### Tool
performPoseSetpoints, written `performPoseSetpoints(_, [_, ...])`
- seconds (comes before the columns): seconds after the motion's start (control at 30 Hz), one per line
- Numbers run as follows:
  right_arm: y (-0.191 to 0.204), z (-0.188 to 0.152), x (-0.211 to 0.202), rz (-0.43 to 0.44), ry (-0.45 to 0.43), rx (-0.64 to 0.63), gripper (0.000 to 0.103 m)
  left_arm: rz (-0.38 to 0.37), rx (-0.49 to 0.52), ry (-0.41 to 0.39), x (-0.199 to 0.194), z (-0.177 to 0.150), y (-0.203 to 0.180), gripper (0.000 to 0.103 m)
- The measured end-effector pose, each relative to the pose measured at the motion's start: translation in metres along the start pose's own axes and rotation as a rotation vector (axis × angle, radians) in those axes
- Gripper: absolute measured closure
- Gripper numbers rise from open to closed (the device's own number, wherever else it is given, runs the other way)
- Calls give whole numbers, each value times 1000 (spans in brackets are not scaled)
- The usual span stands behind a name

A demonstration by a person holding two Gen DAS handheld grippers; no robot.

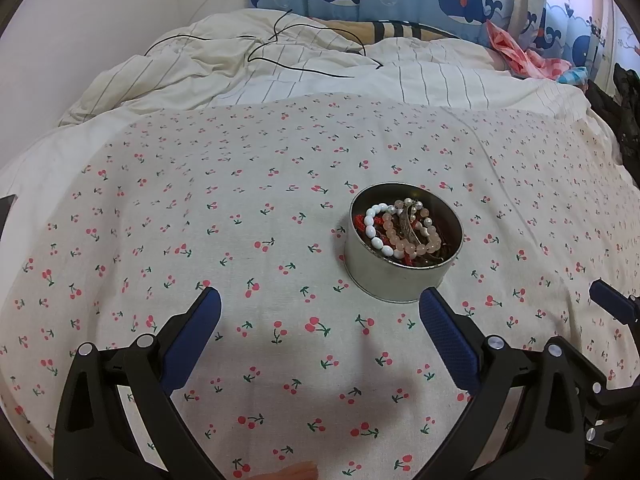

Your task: Organize jewelry

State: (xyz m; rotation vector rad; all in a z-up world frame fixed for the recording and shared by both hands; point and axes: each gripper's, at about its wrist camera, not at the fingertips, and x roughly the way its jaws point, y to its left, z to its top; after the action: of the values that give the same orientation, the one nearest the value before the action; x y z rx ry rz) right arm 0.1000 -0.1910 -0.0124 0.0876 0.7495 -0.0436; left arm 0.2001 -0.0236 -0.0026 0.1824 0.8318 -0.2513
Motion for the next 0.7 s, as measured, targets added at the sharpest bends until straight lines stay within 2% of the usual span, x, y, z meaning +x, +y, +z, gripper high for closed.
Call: performPoseSetpoints(0.7, [1, -2, 2, 1, 5, -1, 21, 5, 0, -2, -1, 0, -1, 8])
